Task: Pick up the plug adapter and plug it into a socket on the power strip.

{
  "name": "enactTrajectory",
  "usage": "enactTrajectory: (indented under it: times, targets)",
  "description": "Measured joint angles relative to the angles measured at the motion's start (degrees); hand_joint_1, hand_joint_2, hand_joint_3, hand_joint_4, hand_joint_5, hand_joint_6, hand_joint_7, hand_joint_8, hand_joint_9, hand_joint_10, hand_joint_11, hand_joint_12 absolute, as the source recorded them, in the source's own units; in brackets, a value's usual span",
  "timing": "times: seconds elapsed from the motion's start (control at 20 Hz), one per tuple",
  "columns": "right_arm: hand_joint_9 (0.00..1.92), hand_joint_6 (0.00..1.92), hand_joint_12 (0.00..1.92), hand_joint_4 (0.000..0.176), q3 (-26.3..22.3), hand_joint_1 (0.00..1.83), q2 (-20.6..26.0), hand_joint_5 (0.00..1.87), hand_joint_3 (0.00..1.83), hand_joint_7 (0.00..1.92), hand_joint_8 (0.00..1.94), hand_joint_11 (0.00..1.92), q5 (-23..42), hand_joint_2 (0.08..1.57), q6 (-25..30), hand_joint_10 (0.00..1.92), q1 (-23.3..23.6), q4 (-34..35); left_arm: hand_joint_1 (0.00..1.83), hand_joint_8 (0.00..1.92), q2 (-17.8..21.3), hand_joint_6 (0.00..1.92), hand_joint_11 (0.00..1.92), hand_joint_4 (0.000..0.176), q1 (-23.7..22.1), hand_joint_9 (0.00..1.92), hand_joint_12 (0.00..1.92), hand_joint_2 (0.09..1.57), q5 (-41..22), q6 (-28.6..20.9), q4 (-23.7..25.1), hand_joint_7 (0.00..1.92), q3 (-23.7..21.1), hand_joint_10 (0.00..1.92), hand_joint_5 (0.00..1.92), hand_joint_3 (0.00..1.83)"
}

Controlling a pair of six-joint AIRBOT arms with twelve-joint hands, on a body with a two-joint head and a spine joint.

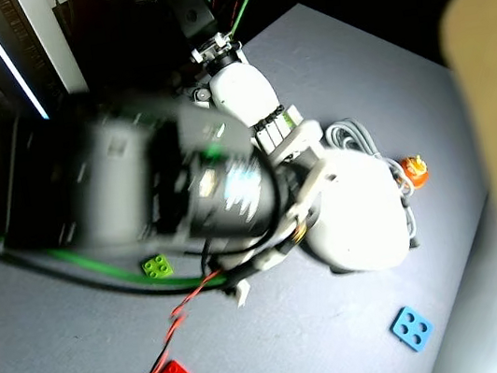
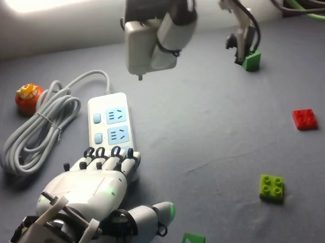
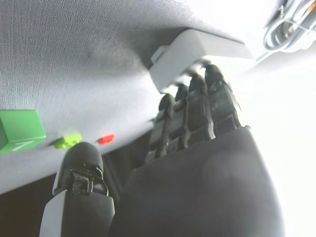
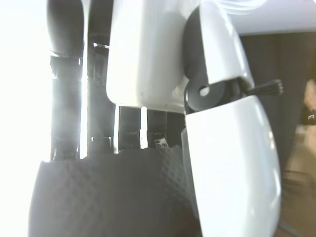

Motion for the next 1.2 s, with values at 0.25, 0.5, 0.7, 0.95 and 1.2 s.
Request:
enactTrajectory:
  times: [0.25, 0.5, 0.7, 0.95, 1.2]
  targets:
    - [1.28, 1.06, 0.99, 0.011, 0.2, 1.23, -3.5, 0.95, 0.0, 1.07, 0.83, 0.89, -6.9, 1.1, 30.2, 0.02, -1.8, -29.0, 0.0, 0.0, 0.0, 0.0, 0.0, 0.0, 0.0, 0.04, 0.12, 1.24, -0.1, 0.0, 0.0, 0.05, 0.1, 0.0, 0.01, 0.0]
    - [1.28, 1.06, 0.99, 0.008, 0.3, 1.23, -6.6, 0.94, 0.0, 1.08, 0.83, 0.89, -5.6, 1.1, 40.6, 0.02, -5.1, -43.4, 0.0, 0.0, 0.0, 0.0, 0.01, 0.0, 0.0, 0.01, 0.02, 1.25, 0.1, 0.0, -0.3, 0.02, 0.1, 0.0, 0.0, 0.0]
    - [1.3, 1.08, 1.0, 0.0, 0.4, 1.23, -9.9, 0.93, 0.0, 1.09, 0.81, 0.91, -2.6, 1.1, 47.6, 0.02, -6.3, -52.2, 0.0, 0.01, 0.0, 0.0, 0.01, 0.0, 0.0, 0.02, 0.03, 1.24, 0.2, 0.0, -0.3, 0.04, 0.1, 0.01, 0.01, 0.0]
    - [1.29, 1.09, 1.0, 0.0, 4.2, 1.23, -13.6, 0.93, 0.0, 1.1, 0.79, 0.91, -0.5, 1.1, 49.4, 0.02, -6.7, -55.5, 0.0, 0.0, 0.0, 0.0, 0.04, 0.0, 0.0, 0.03, 0.05, 1.24, 0.3, 0.0, -0.2, 0.04, 0.2, 0.01, 0.01, 0.0]
    - [1.29, 1.08, 1.0, 0.0, 5.3, 1.23, -14.9, 0.93, 0.0, 1.09, 0.81, 0.91, 0.3, 1.1, 49.4, 0.01, -8.1, -56.2, 0.0, 0.0, 0.0, 0.0, 0.03, 0.0, 0.1, 0.03, 0.06, 1.24, 0.4, 0.0, -0.1, 0.03, 0.3, 0.0, 0.0, 0.0]
